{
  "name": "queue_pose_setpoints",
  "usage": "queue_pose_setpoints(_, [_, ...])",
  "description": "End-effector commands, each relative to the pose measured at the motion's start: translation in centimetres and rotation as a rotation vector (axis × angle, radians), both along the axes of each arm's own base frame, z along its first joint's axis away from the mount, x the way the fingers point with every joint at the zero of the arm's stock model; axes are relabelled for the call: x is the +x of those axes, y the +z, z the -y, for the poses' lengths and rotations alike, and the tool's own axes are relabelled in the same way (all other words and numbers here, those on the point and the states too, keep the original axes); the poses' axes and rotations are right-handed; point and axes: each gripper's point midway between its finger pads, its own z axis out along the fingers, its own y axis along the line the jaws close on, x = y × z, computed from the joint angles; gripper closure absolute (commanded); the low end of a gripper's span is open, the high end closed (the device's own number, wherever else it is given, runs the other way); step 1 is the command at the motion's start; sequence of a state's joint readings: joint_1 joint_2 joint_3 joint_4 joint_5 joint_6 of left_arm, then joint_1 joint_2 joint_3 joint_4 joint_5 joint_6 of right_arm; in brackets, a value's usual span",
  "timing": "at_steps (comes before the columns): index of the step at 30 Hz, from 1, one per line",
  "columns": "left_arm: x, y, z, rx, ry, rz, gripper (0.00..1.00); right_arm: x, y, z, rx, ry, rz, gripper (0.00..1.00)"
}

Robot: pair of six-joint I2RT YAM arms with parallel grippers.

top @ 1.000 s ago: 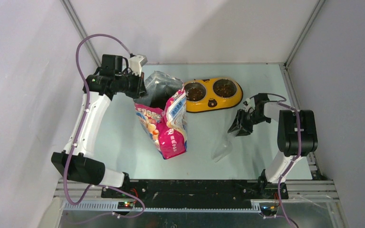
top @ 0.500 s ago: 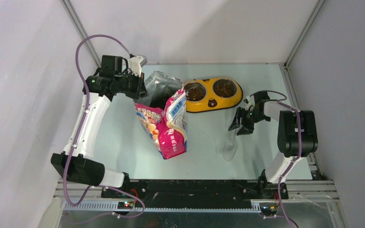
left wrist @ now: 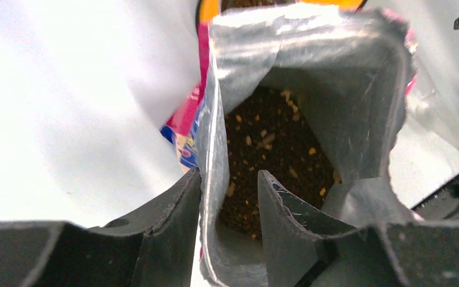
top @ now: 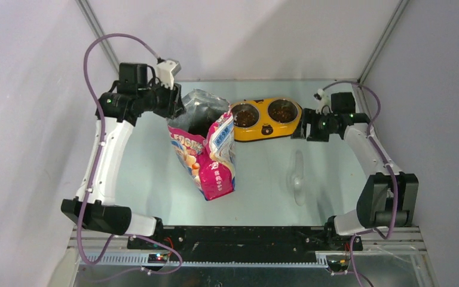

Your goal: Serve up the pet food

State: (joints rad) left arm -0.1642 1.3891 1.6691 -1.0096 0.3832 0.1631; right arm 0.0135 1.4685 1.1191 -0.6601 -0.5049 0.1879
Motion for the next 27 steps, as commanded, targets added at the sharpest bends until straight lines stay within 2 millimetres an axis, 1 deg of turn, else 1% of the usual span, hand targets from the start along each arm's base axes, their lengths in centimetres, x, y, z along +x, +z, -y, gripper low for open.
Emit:
queue_pose_setpoints(1, [1.7,5.0,0.0,0.021,-0.014,0.177,0.54,2.0,7.0,-3.2,-0.051,0.192,0.267,0.25])
queue_pose_setpoints(2, [2.1,5.3,-0.1,0.019,-0.005,0.188,0.54,1.7,8.1,-5.1,-0.044,0.279,0.319,0.29])
queue_pose_setpoints(3, [3.0,5.7,0.0,0.014,0.002,0.212,0.54,2.2,10.4,-6.4,-0.036,0.333,0.393,0.3])
queue_pose_setpoints(4, [3.5,6.1,0.1,0.005,0.012,0.23,0.54,2.2,12.6,-8.6,-0.039,0.423,0.48,0.33])
queue_pose_setpoints(5, [4.0,6.1,0.3,-0.001,0.011,0.229,0.54,1.9,13.8,-9.9,-0.04,0.494,0.531,0.35])
queue_pose_setpoints(6, [4.4,6.2,0.4,-0.012,0.013,0.231,0.54,1.4,16.0,-12.3,-0.029,0.573,0.595,0.35])
queue_pose_setpoints(7, [5.0,6.1,0.7,-0.02,0.01,0.224,0.54,0.9,16.7,-13.3,-0.042,0.632,0.63,0.35])
queue_pose_setpoints(8, [5.2,5.9,0.8,-0.03,0.016,0.207,0.54,0.1,18.6,-15.6,-0.031,0.698,0.683,0.34])
queue_pose_setpoints(9, [5.7,5.8,1.0,-0.036,0.017,0.195,0.54,-0.4,19.1,-16.4,-0.035,0.739,0.701,0.32])
queue_pose_setpoints(10, [6.1,5.2,1.2,-0.042,0.021,0.158,0.54,-1.4,20.6,-18.4,-0.016,0.792,0.74,0.31])
queue_pose_setpoints(11, [6.0,4.9,1.5,-0.052,0.01,0.135,0.54,-2.1,21.0,-19.2,-0.007,0.824,0.748,0.28])
queue_pose_setpoints(12, [6.0,4.3,1.7,-0.054,0.005,0.097,0.54,-3.2,22.0,-20.8,0.016,0.87,0.776,0.27])
queue_pose_setpoints(13, [5.8,4.0,2.0,-0.063,-0.01,0.076,0.54,-4.5,22.5,-22.2,0.038,0.924,0.801,0.24])
queue_pose_setpoints(14, [5.7,3.2,2.1,-0.062,-0.015,0.044,0.54,-5.1,23.0,-22.8,0.047,0.951,0.823,0.23])
queue_pose_setpoints(15, [5.6,2.8,2.3,-0.063,-0.021,0.031,0.54,-6.4,23.2,-24.0,0.065,1.011,0.851,0.21])
queue_pose_setpoints(16, [5.4,2.1,2.4,-0.06,-0.025,0.011,0.54,-6.8,23.4,-24.8,0.073,1.041,0.865,0.2])
queue_pose_setpoints(17, [5.3,1.7,2.5,-0.056,-0.027,0.002,0.54,-7.7,23.0,-26.0,0.079,1.095,0.871,0.17])
queue_pose_setpoints(18, [5.2,1.1,2.7,-0.053,-0.031,-0.013,0.54,-8.1,23.3,-26.5,0.08,1.115,0.885,0.17])
queue_pose_setpoints(19, [5.1,0.9,2.7,-0.048,-0.035,-0.017,0.54,-8.5,22.6,-27.8,0.074,1.156,0.885,0.16])
queue_pose_setpoints(20, [5.0,0.4,3.0,-0.045,-0.041,-0.028,0.55,-8.6,23.0,-28.3,0.071,1.168,0.901,0.15])
queue_pose_setpoints(21, [5.0,0.3,3.1,-0.041,-0.041,-0.029,0.55,-8.6,21.9,-29.5,0.058,1.198,0.891,0.15])
queue_pose_setpoints(22, [5.0,0.0,3.3,-0.036,-0.046,-0.032,0.56,-8.4,22.2,-30.0,0.049,1.2,0.91,0.15])
queue_pose_setpoints(23, [5.1,-0.1,3.5,-0.032,-0.049,-0.03,0.56,-8.3,20.9,-31.1,0.043,1.217,0.884,0.15])
queue_pose_setpoints(24, [5.1,-0.3,3.7,-0.025,-0.054,-0.035,0.57,-7.9,21.3,-31.7,0.039,1.206,0.898,0.15])
queue_pose_setpoints(25, [5.1,-0.4,3.8,-0.017,-0.056,-0.035,0.59,-7.5,20.8,-32.8,0.039,1.212,0.891,0.15])
queue_pose_setpoints(26, [5.2,-0.6,3.9,-0.007,-0.055,-0.036,0.59,-7.2,20.5,-33.2,0.028,1.207,0.888,0.15])
queue_pose_setpoints(27, [5.3,-0.7,4.0,-0.001,-0.053,-0.038,0.61,-7.0,20.1,-34.2,0.025,1.217,0.887,0.17])
